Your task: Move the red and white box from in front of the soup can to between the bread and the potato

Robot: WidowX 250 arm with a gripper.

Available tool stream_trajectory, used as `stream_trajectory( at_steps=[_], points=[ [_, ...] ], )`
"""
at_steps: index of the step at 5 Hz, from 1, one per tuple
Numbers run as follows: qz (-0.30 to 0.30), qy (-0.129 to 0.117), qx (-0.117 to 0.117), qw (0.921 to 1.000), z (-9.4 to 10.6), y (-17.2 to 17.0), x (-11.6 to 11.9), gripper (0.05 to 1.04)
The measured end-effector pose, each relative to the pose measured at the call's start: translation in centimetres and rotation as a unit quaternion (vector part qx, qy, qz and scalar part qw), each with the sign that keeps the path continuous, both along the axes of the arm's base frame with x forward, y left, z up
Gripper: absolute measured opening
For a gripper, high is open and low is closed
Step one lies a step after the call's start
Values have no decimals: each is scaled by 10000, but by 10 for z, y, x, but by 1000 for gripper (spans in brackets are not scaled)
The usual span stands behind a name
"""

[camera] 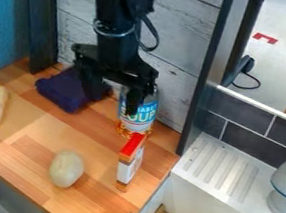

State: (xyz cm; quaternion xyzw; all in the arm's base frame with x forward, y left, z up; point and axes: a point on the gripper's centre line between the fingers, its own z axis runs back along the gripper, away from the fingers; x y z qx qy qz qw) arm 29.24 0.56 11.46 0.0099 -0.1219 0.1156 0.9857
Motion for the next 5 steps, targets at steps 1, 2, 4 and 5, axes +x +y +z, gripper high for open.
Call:
stream_trajectory(
  at_steps=[1, 2, 4, 5],
  points=[
    [-323, -13, -250, 9992, -14, -9, 6, 1008],
    [-570, 92, -380, 9976, -35, -15, 13, 1008],
    [-558, 209, -442, 9972, -72, -18, 30, 1008],
    [-662, 244, -391, 9967, -78, -26, 38, 1008]
  ],
)
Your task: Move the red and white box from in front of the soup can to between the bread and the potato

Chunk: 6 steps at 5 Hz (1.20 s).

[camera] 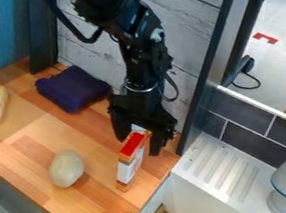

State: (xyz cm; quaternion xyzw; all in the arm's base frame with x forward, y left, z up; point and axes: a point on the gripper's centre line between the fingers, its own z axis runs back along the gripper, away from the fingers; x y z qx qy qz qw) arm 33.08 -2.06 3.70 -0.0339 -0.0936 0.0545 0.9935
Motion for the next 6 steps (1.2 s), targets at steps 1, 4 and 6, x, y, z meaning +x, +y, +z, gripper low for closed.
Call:
stream_trajectory(
  at_steps=[1, 4, 6],
  points=[
    [3, 16, -42, 10000, -6, -3, 4, 1008],
    [52, 253, 109, 9996, -13, -9, 6, 447],
    [14, 317, 187, 9993, 14, -11, -3, 395]
  ],
)
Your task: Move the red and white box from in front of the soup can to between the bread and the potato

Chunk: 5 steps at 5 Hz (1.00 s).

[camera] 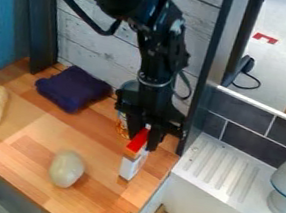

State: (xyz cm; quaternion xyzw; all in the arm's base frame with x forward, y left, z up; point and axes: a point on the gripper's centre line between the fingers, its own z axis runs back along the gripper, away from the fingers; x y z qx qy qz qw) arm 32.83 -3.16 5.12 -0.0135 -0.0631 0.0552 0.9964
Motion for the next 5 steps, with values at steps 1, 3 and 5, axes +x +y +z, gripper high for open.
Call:
stream_trajectory(
  at_steps=[1, 3, 5],
  points=[
    [30, -283, -322, 9991, 35, 3, -8, 395],
    [1110, -601, -205, 9918, 85, 73, -57, 395],
    [1778, -783, -21, 9809, 74, 125, -68, 395]
  ],
)
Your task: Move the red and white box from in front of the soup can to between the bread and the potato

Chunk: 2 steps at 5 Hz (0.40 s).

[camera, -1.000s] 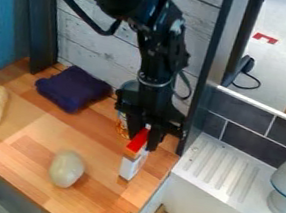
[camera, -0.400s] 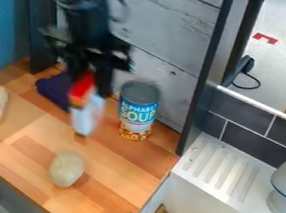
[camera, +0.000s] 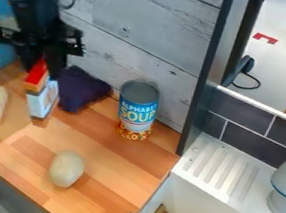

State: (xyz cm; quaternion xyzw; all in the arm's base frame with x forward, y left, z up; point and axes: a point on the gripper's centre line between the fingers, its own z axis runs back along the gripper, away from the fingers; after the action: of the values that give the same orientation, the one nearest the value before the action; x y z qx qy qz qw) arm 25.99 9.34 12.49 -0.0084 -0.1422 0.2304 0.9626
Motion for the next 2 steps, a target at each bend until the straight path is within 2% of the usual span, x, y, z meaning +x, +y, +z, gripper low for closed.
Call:
stream_trajectory(
  at_steps=[1, 2],
  points=[
    [127, 140, -7, 9998, -31, 18, 9, 395],
    [396, 242, -10, 9989, -45, 42, 16, 395]
  ],
)
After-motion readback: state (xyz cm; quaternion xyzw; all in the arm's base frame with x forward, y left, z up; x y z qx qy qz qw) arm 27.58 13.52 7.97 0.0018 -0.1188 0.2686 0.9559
